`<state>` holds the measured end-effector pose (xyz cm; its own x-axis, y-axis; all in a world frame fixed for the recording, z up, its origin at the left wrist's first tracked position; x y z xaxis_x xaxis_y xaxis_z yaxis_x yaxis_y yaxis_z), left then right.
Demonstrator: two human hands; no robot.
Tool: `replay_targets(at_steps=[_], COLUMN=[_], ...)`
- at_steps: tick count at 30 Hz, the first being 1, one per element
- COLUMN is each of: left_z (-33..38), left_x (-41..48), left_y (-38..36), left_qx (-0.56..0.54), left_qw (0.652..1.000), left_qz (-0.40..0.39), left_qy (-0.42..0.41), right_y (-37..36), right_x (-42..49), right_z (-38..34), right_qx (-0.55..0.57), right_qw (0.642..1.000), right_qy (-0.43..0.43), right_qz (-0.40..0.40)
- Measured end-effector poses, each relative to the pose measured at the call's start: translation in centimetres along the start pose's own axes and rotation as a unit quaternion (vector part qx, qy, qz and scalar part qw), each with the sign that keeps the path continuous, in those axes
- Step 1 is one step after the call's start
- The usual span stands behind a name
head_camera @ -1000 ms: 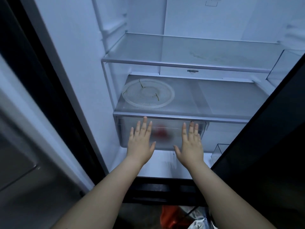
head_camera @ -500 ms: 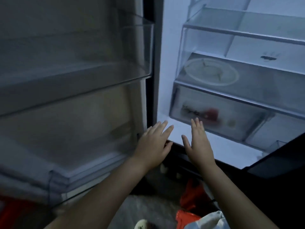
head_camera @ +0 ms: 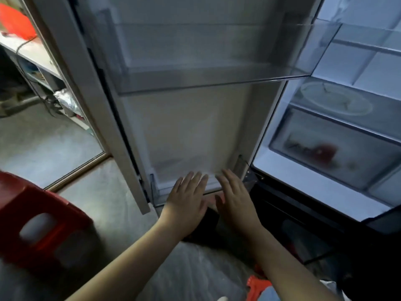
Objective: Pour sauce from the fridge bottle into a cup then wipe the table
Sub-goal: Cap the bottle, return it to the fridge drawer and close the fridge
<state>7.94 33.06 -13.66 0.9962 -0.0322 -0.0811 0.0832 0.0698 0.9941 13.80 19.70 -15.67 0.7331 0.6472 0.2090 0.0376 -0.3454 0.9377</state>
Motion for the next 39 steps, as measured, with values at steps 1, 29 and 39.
replay_targets(at_steps=[1,29,39], left_z=[-0.9,-1.3,-0.7], left_x=[-1.1,-12.1,-15.1], left_y=[-0.4,-6.4,-5.7], left_qx=[0.002,0.062,0.135], left_qw=[1.0,0.976,0.93], left_qz=[0.005,0.03,0.162], left_qy=[0.006,-0.208,-0.301], right_y=[-0.5,-2.6,-3.0], right_x=[-0.3,-10.3,-15.0], right_z=[-1.3,-8.7,-9.0], right_qx=[-0.009,0.07,0.09], right_qw=[1.0,0.991,0.979], right_qy=[-0.002,-0.115,-0.176], right_qz=[-0.011,-0.002,0.053])
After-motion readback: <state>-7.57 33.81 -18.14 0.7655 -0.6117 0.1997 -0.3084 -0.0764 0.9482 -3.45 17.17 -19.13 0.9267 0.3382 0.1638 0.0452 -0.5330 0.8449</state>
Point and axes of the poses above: each hand's wrist, its own x-axis towards the middle knuckle, its own y-axis out of the back of the hand, z = x × y, the point moved 3 cm from there along x, towards the middle knuckle, and after that the axes turned 11 degrees about -z, right-handed, at the moved point
